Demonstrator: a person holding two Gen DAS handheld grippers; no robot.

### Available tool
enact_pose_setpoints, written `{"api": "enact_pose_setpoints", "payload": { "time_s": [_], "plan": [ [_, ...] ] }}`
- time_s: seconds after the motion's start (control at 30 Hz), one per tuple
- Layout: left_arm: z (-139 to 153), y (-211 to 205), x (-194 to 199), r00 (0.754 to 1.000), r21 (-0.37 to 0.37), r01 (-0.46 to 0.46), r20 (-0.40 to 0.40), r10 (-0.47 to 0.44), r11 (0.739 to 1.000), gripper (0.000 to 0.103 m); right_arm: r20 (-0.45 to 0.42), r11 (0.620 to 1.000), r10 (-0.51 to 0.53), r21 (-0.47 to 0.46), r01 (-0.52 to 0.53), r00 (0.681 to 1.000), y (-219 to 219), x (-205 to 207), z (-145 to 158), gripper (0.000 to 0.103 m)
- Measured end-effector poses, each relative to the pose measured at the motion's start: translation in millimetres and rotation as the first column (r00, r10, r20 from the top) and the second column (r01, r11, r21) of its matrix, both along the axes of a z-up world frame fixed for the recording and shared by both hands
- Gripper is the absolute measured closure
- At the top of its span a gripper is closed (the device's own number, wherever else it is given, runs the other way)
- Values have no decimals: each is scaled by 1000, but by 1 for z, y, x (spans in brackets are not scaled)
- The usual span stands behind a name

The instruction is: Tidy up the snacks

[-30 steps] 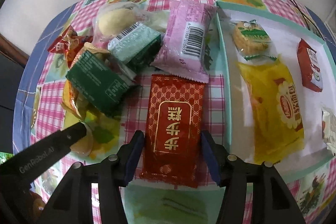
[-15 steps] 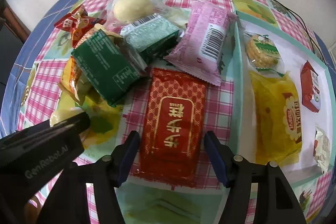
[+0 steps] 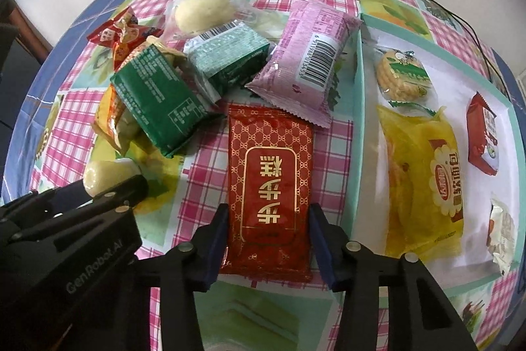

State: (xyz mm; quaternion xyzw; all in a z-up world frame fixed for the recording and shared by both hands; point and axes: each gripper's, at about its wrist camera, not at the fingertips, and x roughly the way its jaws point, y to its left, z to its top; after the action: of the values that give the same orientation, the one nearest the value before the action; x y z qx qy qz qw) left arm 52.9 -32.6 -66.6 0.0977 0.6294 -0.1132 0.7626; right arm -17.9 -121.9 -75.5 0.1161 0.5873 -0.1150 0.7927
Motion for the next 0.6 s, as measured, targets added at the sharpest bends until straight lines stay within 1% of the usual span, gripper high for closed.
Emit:
{"api": "enact_pose_setpoints", "payload": {
  "time_s": [0.17, 0.23, 0.33, 0.5, 0.6],
  "plan": [
    [2, -1, -1, 1000, -14, -13, -7, 12, 1000, 57, 3, 999, -15, 39, 15, 1000, -5, -1, 4, 55],
    [4, -1, -2, 1000, -22, -19, -5, 19, 1000, 64, 6, 998, -22, 58, 21, 1000, -9, -2, 4, 55],
    [6, 0, -2, 1000, -44, -26, -14, 25, 999, 64, 11, 996, -32, 88, 31, 999, -14, -4, 7, 55],
    [8, 8, 1, 999, -73, -41, -24, 39, 997, 64, 37, 994, -40, 104, 36, 999, -23, -10, 20, 55],
    [19, 14, 3, 999, -83, -40, -12, 39, 996, 64, 55, 992, -46, 116, 40, 997, -26, -14, 28, 55]
  ]
}}
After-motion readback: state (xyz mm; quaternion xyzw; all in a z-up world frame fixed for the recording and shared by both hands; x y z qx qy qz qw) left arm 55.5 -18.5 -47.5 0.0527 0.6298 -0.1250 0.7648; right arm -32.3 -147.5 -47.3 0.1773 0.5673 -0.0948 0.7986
